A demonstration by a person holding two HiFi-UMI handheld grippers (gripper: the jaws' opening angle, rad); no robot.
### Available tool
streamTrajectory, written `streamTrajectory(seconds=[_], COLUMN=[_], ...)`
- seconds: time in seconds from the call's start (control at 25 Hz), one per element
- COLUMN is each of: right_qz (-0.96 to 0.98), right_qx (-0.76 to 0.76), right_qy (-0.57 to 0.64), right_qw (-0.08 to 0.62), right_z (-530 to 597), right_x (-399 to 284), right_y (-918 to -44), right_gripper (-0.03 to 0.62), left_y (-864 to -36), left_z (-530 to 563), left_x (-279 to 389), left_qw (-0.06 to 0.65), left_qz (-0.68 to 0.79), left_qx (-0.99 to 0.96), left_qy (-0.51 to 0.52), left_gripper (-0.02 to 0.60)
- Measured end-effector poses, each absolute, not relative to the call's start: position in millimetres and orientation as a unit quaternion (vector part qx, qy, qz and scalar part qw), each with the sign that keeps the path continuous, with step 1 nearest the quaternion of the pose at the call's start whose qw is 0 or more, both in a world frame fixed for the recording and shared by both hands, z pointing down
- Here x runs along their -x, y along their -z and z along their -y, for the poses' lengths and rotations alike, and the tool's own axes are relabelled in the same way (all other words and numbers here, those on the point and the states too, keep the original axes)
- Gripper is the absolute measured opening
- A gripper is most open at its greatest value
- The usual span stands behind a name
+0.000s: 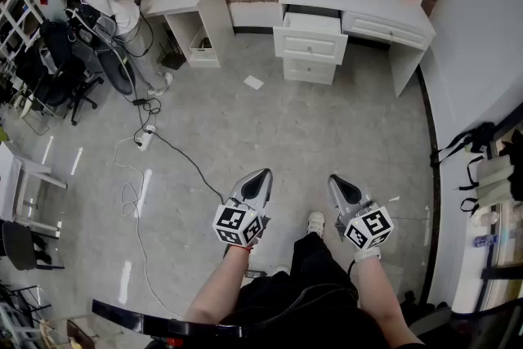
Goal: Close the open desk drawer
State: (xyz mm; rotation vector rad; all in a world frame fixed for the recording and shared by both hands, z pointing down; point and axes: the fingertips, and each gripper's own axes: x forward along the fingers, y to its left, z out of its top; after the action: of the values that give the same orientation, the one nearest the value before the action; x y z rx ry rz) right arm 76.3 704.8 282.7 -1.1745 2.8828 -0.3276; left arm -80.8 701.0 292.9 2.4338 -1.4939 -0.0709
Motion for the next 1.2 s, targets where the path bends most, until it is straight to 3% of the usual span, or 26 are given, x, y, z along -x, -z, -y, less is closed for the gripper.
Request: streamTrajectory(seconds=[1.2], right_qz=[-0.929], right_qx=[0.345], right_qy=[0.136], right_qw=[0.000], right_z=[-447.5], right_x=[-135.0], right_y=[-304.2], right_gripper=[0.000], left_y=[-309.0], left_z=[-456.0], left_x=[19.5], left_qw=[0.162], left_qz=[0.554], left_qx=[-0.816], left_qy=[0.017], left_gripper=[0.002])
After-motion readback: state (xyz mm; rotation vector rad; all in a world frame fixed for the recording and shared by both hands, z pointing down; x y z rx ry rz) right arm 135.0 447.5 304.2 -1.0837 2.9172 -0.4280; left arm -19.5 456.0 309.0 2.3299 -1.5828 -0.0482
